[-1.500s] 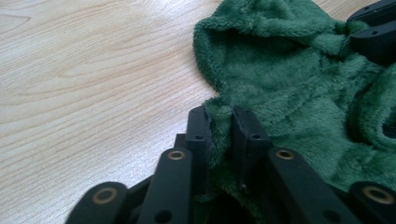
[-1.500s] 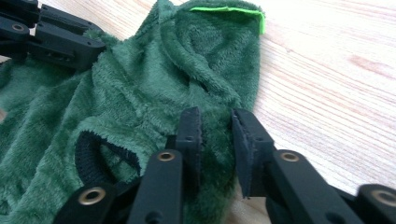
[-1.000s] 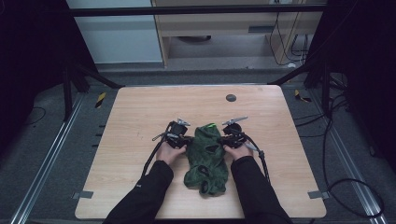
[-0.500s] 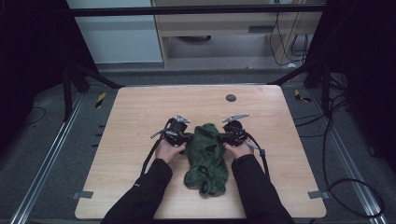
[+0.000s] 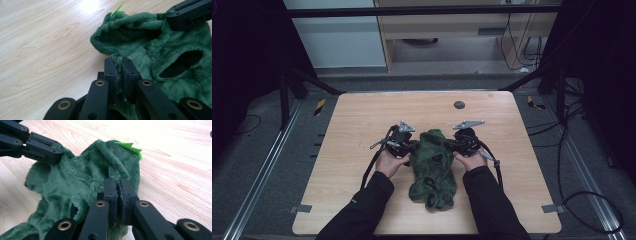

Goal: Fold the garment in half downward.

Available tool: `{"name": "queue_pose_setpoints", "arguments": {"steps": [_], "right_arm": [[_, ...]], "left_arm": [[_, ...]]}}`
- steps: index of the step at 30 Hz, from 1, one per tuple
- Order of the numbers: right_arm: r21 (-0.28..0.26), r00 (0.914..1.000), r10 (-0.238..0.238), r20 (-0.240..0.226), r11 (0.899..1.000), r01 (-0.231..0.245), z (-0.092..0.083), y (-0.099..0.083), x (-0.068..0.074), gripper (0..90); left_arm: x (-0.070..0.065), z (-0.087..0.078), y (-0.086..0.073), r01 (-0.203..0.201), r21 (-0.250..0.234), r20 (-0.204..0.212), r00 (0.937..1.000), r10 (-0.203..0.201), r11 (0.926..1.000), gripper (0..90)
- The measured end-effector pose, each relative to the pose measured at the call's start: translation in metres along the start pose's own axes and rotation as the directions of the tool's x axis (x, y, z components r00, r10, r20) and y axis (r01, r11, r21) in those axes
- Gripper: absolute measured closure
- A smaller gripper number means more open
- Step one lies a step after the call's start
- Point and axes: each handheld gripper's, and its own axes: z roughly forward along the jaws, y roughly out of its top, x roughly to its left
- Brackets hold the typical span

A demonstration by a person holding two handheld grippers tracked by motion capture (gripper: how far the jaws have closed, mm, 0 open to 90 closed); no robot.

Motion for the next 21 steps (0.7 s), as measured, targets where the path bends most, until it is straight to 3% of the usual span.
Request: {"name": "queue_pose_setpoints", "arguments": {"steps": [9,21], "right_arm": [[-0.047,0.9983,-0.042,-0.039,0.998,0.04,-0.019,-0.002,0.014,85.9],[-0.087,0.9962,-0.057,-0.065,0.995,0.052,-0.037,-0.009,0.022,86.0]], "left_arm": [[-0.01,-0.019,-0.002,-0.017,-0.027,0.022,0.9996,0.017,0.9995,83.6],[-0.02,-0.046,-0.014,-0.017,-0.058,0.05,0.9986,0.02,0.9982,83.5]]}}
